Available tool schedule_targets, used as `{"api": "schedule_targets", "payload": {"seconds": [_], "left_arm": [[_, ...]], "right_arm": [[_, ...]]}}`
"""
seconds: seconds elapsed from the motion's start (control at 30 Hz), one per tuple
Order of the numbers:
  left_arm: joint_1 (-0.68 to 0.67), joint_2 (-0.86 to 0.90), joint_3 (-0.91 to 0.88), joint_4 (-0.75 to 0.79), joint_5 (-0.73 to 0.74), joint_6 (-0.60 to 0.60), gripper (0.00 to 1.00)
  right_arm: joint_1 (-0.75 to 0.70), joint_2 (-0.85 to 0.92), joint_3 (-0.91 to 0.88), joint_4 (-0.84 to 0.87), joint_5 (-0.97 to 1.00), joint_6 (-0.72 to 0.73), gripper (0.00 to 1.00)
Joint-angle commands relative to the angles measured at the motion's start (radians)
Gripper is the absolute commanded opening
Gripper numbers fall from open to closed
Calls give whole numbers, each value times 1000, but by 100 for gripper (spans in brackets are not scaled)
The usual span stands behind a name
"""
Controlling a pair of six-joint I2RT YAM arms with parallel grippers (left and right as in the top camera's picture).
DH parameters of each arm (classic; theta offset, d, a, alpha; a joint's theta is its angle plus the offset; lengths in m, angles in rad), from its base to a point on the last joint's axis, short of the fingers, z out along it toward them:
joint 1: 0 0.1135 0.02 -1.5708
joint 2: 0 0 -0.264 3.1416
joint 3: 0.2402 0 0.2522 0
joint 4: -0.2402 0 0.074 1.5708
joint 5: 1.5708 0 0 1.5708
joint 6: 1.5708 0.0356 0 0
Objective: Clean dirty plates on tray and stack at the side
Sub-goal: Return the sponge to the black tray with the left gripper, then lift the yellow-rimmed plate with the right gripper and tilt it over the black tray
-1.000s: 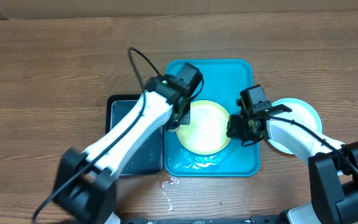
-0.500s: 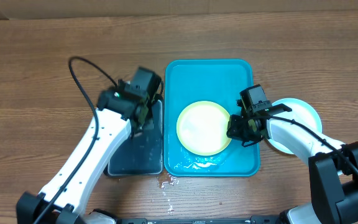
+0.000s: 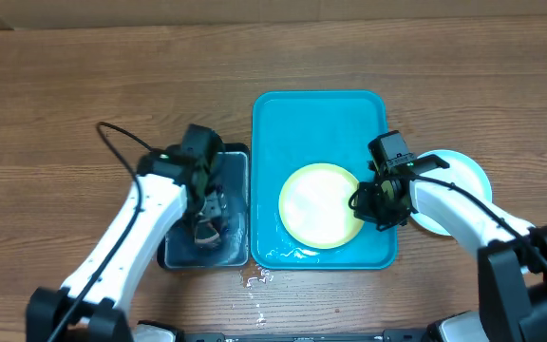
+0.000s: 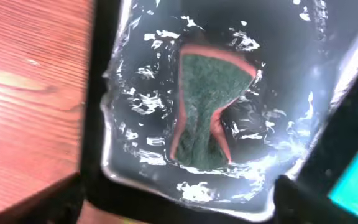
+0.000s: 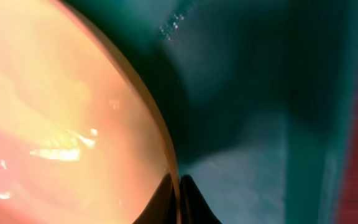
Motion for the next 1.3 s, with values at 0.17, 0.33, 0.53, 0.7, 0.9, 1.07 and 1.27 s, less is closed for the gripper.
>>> {"api": "schedule_targets", "payload": {"seconds": [0.17, 0.33, 0.53, 0.7, 0.9, 1.07, 1.27], "left_arm": [[82, -208, 265, -138, 19, 13, 100], [87, -315, 429, -196, 34, 13, 100], [87, -426, 524, -209, 56, 13, 100], [87, -490, 526, -217, 55, 13, 100], [87, -497, 523, -278, 43, 13, 100], [87, -488, 517, -307, 43, 13, 100], [87, -484, 517, -307, 44, 13, 100]], "right_arm": [[205, -164, 267, -93, 185, -92, 4], [421, -164, 343, 4, 397, -91, 4], [614, -107, 343, 170, 687, -91, 4], [692, -54, 343, 227, 836, -91, 4], [808, -55, 343, 229, 1031, -91, 4], [898, -55, 343, 225, 1184, -100, 4], [932, -55, 343, 219, 1225, -103, 4]]}}
